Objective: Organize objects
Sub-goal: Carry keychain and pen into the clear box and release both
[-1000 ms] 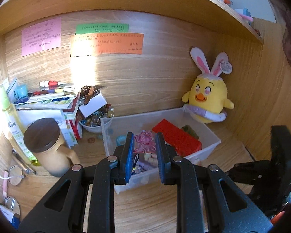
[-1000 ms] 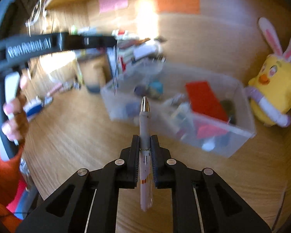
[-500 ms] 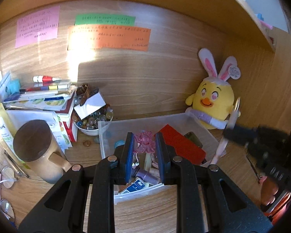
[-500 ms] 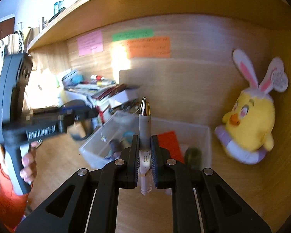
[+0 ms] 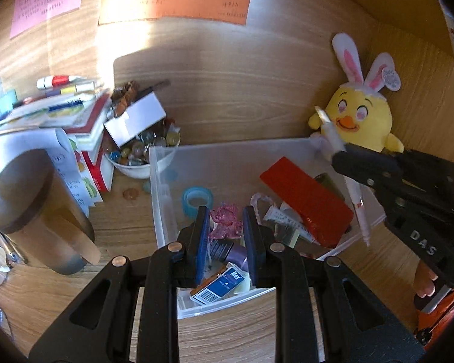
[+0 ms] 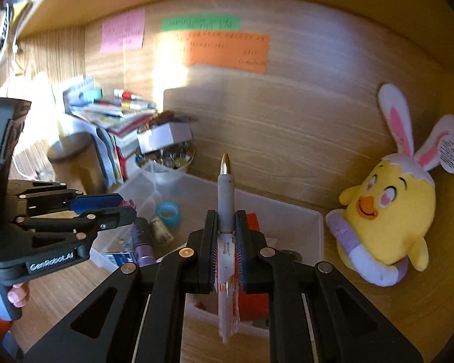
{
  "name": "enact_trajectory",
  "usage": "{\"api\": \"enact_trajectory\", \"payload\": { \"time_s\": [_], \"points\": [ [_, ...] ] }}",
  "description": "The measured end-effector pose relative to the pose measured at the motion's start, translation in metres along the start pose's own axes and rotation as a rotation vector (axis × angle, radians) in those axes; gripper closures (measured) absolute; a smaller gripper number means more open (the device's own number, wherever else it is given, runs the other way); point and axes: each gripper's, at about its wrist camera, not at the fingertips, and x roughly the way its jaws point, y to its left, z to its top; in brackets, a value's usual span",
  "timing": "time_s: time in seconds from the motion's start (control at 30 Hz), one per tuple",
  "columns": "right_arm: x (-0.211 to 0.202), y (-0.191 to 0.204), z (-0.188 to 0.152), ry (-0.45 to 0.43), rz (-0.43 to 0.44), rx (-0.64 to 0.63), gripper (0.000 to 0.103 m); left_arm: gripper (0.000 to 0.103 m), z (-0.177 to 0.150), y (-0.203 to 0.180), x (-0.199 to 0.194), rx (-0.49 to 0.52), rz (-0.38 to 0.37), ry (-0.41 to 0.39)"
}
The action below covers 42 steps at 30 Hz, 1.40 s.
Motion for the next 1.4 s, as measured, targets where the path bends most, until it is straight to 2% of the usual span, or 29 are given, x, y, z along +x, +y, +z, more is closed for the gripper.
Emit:
{"api": "enact_trajectory", "payload": {
  "time_s": [0.3,0.4,0.43,0.5,0.7,0.93,1.0,1.07,1.2,1.3,1.4],
  "points": [
    [0.029,0.021,0.017,0.048,0.0,-0.121,0.093,0.081,-0.003,0.005,0.005,-0.015,-0.027,0.032],
    [0.039,0.028,0.019,0.074,0.013,-0.154,0.093,0.072,-0.003,0.007,0.002,-0.027,-0.038,0.031],
    [0.042,0.03,0.018,0.083,0.023,-0.154,0.092,0.068,-0.003,0.008,0.0,-0.031,-0.039,0.024],
    [0.049,0.032,0.016,0.114,0.059,-0.158,0.092,0.064,-0.003,0.009,-0.003,-0.033,-0.037,0.013],
    [0.052,0.033,0.008,0.157,0.105,-0.146,0.085,0.064,-0.004,0.006,-0.005,-0.015,-0.033,0.002],
    [0.027,0.016,-0.001,0.13,0.129,-0.07,0.077,0.064,-0.004,-0.005,-0.02,0.023,-0.02,-0.037],
    [0.019,0.012,-0.003,0.119,0.135,-0.051,0.074,0.058,-0.004,-0.01,-0.027,0.036,-0.016,-0.055],
    [0.009,0.009,-0.006,0.101,0.133,-0.034,0.07,0.044,-0.006,-0.014,-0.034,0.044,-0.005,-0.076],
    [-0.011,0.003,-0.011,0.052,0.125,-0.004,0.052,0.034,-0.01,-0.022,-0.048,0.072,0.03,-0.116],
    [-0.026,-0.001,-0.017,0.014,0.118,0.025,0.041,0.021,-0.015,-0.026,-0.056,0.076,0.045,-0.141],
    [-0.038,-0.004,-0.023,-0.015,0.09,0.038,0.034,0.012,-0.021,-0.029,-0.062,0.08,0.049,-0.154]
  ]
}}
